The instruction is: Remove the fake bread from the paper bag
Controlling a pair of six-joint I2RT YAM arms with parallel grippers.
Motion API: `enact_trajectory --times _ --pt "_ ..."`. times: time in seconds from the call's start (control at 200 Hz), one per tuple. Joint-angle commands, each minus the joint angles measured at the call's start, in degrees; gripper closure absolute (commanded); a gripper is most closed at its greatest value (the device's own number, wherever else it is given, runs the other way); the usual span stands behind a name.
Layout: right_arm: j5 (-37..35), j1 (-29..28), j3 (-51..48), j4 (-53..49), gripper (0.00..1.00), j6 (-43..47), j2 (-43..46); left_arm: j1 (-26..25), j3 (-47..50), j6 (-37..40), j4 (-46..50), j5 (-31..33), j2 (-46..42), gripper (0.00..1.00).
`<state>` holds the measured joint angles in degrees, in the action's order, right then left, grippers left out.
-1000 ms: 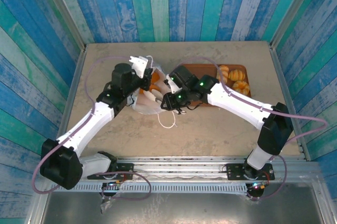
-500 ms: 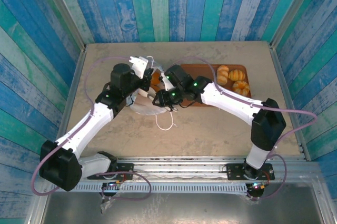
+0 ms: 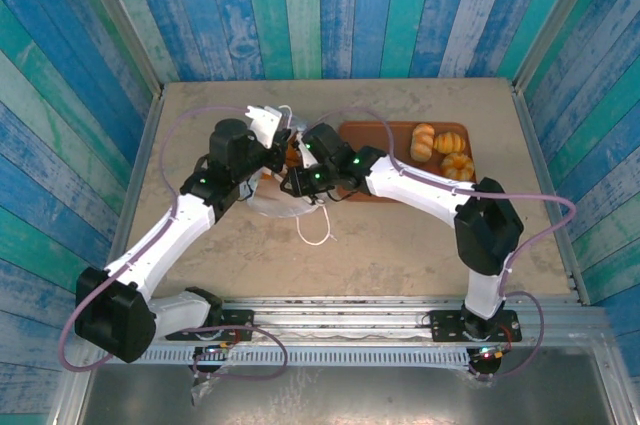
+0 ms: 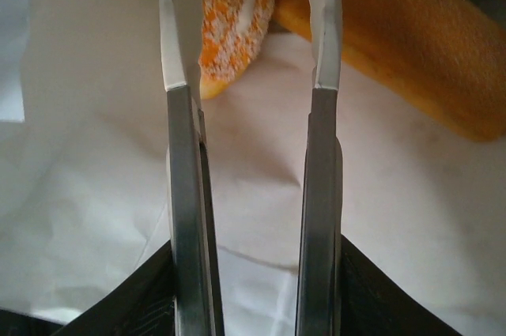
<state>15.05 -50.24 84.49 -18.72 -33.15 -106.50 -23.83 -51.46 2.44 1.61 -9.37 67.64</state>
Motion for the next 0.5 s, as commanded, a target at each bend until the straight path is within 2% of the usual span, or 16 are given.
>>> enact_trajectory --times 0.0,0.496 --pt "-2.7 -0.4 0.5 5.9 0.54 0.4 -0.5 0.0 -2.7 0.5 -1.7 -1.5 -1.8 1.00" --pt "-8.1 -0.5 5.6 3.5 0.53 -2.7 -5.4 0.0 -4.8 -0.1 -0.5 -2.8 -0.4 1.00"
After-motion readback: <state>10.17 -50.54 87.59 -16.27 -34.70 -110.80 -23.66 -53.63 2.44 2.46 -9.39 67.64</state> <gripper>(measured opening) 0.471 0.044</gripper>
